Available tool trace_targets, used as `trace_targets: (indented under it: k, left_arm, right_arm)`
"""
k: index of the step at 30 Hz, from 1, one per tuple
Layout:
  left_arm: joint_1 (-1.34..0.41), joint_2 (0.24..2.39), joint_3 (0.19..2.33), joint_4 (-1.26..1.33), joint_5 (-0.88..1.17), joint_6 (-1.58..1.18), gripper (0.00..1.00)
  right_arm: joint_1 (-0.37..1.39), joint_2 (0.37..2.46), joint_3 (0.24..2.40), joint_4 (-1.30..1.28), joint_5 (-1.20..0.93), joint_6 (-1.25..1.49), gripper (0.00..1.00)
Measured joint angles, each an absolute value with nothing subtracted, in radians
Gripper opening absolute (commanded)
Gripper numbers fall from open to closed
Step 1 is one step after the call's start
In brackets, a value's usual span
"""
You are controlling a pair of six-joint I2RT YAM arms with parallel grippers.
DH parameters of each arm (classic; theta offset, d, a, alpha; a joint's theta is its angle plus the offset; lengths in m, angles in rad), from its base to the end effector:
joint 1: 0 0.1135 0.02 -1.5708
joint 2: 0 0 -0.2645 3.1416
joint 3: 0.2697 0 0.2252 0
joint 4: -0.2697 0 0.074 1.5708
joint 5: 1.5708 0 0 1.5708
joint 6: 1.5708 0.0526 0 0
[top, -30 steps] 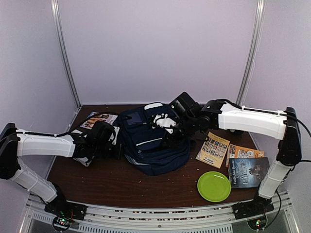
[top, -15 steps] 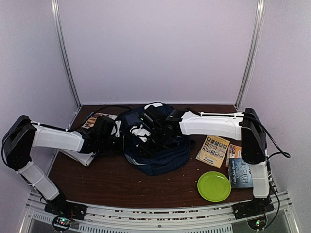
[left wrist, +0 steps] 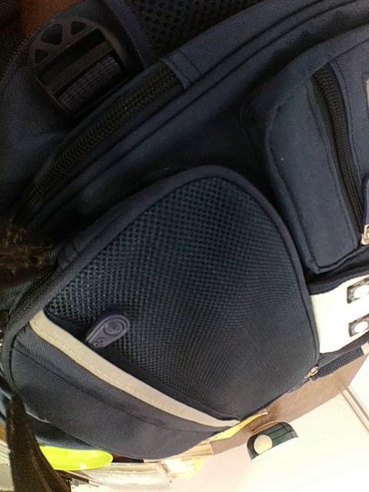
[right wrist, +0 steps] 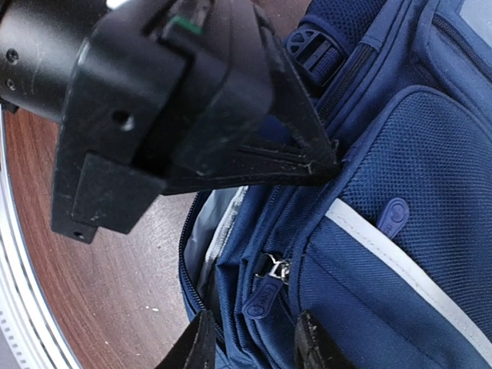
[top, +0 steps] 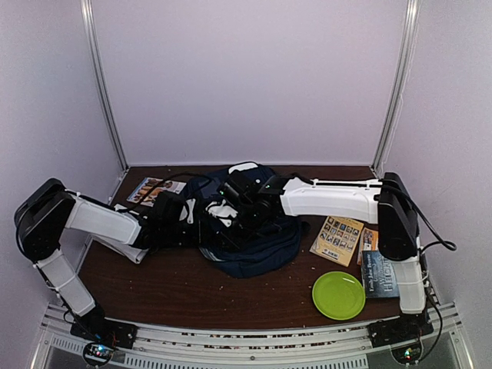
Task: Pack the student bag
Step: Hold the student bag at the center of the board.
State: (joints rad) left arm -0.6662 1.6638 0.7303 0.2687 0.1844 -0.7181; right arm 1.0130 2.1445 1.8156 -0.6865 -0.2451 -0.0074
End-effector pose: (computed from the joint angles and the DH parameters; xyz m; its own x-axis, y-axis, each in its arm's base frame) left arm 0.2463 -0.2059 0.1606 -0.8396 -0.1627 -0.5183 0.2238 0.7657 -0.6030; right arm 0.2296 0.3922 0.2161 -0.4432 -0.7239 -0.5288 -0.8941 0.3996 0.2023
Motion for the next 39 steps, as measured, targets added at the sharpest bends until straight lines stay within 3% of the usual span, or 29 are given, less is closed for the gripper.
trace_targets:
  k: [32,36,39]
  left_arm:
    - [-0.661,1.723,0.7,0.36,0.204,-0.768,0.0]
    - [-0.658,1.729,0.7,0.369,0.206,-0.777,0.0]
    - [-0.656,1.729,0.699,0.369,0.208,-0.781,0.0]
  right_arm:
    - [1.048,2.246,1.866,-0.681,-0.075,0.015,0.3]
    - [1.05,2.246,1.858,-0.669,-0.053,-0.001,0.16]
    - [1.05,2.245,1.85,-0.654,-0.039,-0.01,0.12]
